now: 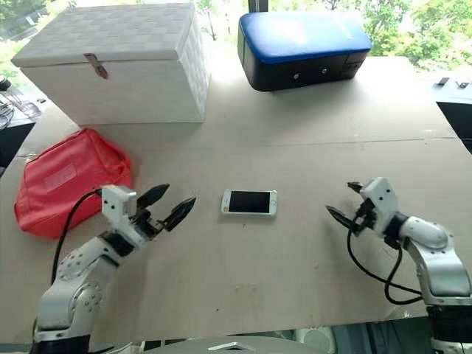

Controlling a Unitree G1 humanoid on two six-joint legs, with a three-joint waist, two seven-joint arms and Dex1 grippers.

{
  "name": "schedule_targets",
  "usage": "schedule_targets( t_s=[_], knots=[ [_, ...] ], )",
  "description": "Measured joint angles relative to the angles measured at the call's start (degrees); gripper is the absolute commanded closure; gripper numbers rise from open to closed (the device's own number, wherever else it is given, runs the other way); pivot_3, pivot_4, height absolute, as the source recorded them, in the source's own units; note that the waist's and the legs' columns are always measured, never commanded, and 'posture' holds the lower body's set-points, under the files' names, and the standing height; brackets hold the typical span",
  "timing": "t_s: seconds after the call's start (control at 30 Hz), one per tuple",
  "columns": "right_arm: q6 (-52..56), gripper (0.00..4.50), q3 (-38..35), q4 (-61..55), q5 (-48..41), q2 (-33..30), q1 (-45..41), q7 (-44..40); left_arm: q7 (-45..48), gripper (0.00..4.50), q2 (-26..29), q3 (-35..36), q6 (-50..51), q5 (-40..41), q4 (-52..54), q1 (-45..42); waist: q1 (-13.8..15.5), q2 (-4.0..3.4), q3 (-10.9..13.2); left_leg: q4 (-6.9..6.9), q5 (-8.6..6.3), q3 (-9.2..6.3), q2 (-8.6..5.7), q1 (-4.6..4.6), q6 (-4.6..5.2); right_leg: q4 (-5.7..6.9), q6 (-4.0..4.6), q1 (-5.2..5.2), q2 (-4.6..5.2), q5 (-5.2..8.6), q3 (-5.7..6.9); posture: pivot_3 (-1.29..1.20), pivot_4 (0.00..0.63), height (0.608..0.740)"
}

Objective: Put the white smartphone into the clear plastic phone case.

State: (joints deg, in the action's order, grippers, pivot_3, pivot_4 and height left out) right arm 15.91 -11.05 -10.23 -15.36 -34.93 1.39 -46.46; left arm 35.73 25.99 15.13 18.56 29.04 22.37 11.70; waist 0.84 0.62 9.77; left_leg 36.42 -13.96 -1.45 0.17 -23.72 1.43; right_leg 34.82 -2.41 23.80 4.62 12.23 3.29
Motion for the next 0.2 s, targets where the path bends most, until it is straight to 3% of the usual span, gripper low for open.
schedule_targets(
  t_s=[0.2],
  knots=[
    [3.3, 0.0, -4.7, -3.1, -2.7, -1.2, 1.9, 2.4, 4.3, 0.03, 3.3, 1.0, 1.8, 2.6, 7.5, 12.2, -0.1, 0.01, 0.1, 0.25, -0.01, 0.04, 0.09, 0.04, 0.0, 0.07, 0.02, -0.02, -0.04, 0.24, -0.02, 0.0, 0.15, 0.74]
  ],
)
